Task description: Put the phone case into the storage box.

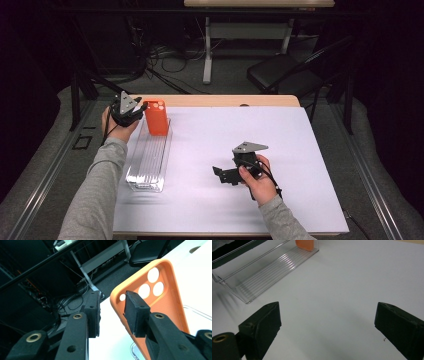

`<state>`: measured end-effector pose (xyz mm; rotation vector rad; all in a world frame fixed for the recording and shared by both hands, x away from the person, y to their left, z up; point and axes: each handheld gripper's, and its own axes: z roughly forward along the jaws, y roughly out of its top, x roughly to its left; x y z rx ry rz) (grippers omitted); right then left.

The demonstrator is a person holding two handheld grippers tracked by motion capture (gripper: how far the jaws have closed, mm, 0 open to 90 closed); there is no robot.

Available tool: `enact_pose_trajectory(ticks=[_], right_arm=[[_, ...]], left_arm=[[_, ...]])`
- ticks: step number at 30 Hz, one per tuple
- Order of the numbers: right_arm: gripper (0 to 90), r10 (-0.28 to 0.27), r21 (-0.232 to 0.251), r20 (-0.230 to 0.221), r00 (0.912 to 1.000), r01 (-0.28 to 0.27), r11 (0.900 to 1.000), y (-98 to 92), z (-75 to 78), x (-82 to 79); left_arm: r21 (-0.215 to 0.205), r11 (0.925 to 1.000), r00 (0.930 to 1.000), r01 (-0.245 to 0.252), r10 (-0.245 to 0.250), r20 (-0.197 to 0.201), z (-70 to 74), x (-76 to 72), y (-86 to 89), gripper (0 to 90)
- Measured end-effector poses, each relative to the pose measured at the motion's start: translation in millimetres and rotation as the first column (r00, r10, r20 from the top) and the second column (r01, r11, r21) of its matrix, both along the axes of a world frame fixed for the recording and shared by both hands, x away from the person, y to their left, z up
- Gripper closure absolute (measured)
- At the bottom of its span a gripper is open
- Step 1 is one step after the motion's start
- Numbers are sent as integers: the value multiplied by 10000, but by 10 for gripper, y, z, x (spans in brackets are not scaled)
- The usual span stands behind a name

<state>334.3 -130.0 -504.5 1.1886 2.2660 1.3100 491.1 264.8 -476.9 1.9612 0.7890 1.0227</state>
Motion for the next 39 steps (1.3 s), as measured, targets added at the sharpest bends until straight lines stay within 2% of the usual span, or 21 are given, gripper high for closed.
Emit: enact_pose_trajectory(ticks=[5, 9, 14, 30, 39], right_arm=[[64, -8, -10, -12, 10000, 8, 10000, 0, 0, 2], [64, -6, -27, -48, 10000, 6, 10000, 0, 1, 0], [64, 7, -21, -47, 10000, -7, 10000, -1, 0, 1], [64, 38, -50, -101, 9999, -39, 10000, 2, -2, -1], [65, 29, 46, -68, 10000, -29, 10000, -11, 8, -1]], left_arm=[[9, 9999, 9999, -120, 120, -80, 4, -3, 1, 626], [-200, 9997, 9999, -129, 128, -67, 9, -3, 4, 567], [-244, 9996, 9998, -155, 152, -108, 13, -6, 6, 531], [-167, 9994, 9990, -310, 304, -339, 31, -27, 40, 525], [-462, 9979, 9975, -459, 433, -556, 80, -74, 42, 525]])
